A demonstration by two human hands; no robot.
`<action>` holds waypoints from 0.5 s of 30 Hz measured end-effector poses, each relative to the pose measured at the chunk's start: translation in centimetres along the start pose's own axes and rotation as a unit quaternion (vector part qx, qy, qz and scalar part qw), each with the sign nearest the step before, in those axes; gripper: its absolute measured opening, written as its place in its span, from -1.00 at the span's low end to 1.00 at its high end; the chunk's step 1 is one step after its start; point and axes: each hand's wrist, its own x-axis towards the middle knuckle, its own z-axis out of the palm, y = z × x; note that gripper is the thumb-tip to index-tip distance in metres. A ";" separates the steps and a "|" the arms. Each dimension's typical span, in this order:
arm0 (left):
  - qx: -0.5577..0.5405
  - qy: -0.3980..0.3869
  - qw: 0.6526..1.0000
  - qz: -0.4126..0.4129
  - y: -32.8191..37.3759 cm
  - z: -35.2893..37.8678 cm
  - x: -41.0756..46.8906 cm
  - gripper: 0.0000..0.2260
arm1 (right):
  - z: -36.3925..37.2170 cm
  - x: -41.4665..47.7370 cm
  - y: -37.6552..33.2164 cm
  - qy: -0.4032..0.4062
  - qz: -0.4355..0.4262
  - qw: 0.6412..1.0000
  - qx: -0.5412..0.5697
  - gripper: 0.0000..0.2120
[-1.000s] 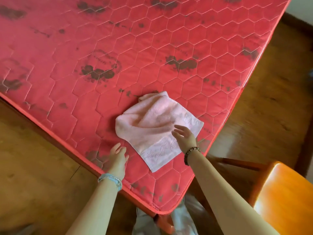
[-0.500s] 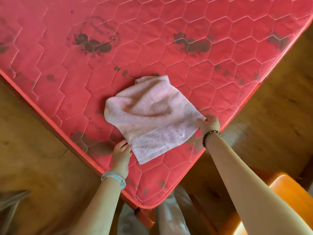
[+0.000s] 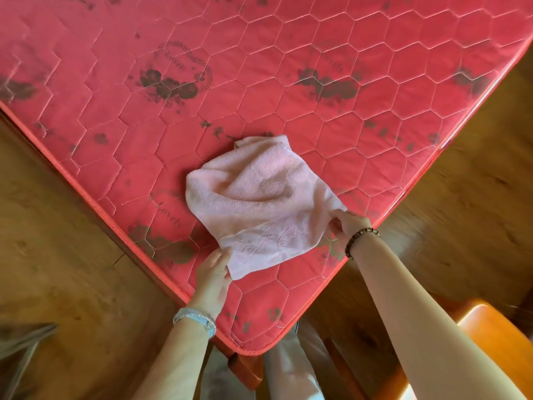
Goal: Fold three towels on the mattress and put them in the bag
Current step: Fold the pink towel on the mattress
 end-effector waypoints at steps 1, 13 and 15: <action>0.002 -0.004 1.000 0.014 0.7 0.1 -0.7 -0.76 | -0.1 -1.0 -0.4 -0.012 0.010 0.999 0.027 -0.82; 0.009 0.034 0.976 0.215 15.2 1.4 -12.4 -0.80 | -1.1 -16.5 -8.5 -0.169 -0.094 0.974 0.115 -0.75; -0.006 0.000 0.970 0.243 18.4 1.4 -14.4 -0.74 | -1.1 -19.9 -10.7 -0.195 -0.126 0.964 0.128 -0.77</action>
